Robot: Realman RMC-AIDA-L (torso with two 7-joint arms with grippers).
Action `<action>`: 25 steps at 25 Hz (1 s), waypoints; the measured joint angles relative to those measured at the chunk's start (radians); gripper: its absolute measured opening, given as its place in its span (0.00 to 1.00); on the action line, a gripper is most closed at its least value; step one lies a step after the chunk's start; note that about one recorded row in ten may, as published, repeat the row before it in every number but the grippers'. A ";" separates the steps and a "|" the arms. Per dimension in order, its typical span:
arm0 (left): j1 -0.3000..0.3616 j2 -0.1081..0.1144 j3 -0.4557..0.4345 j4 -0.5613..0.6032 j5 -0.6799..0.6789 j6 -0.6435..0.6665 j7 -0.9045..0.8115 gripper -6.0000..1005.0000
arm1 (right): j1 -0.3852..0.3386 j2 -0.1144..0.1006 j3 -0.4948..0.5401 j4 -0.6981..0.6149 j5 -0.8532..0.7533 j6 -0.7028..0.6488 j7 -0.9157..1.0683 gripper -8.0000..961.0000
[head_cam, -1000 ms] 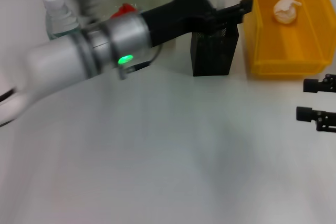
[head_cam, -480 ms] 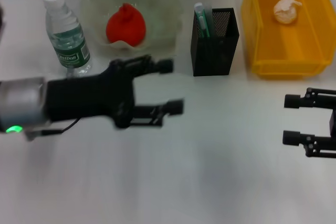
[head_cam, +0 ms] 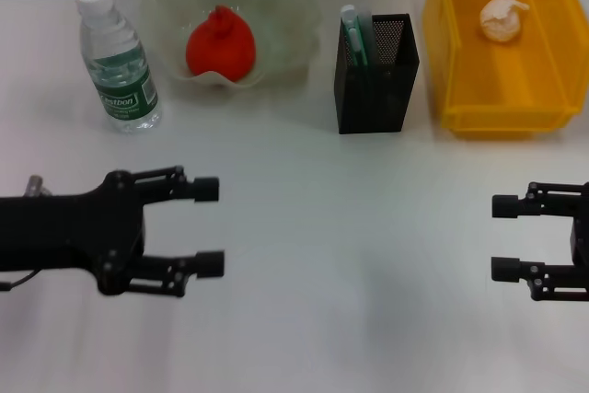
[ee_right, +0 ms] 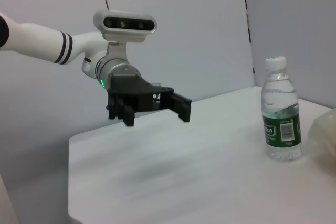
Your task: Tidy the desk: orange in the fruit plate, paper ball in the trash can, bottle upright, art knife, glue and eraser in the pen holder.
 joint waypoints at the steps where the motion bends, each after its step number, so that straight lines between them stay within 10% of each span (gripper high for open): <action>1: 0.000 0.000 0.000 0.000 0.000 0.000 0.000 0.87 | 0.001 0.000 0.000 0.002 0.000 0.000 0.001 0.72; 11: 0.036 0.051 -0.032 0.001 0.084 0.026 0.008 0.86 | 0.080 0.002 -0.038 0.108 -0.008 0.095 -0.005 0.72; 25: 0.060 0.059 -0.107 0.005 0.161 0.065 0.011 0.86 | 0.134 0.004 -0.109 0.144 -0.013 0.172 0.004 0.72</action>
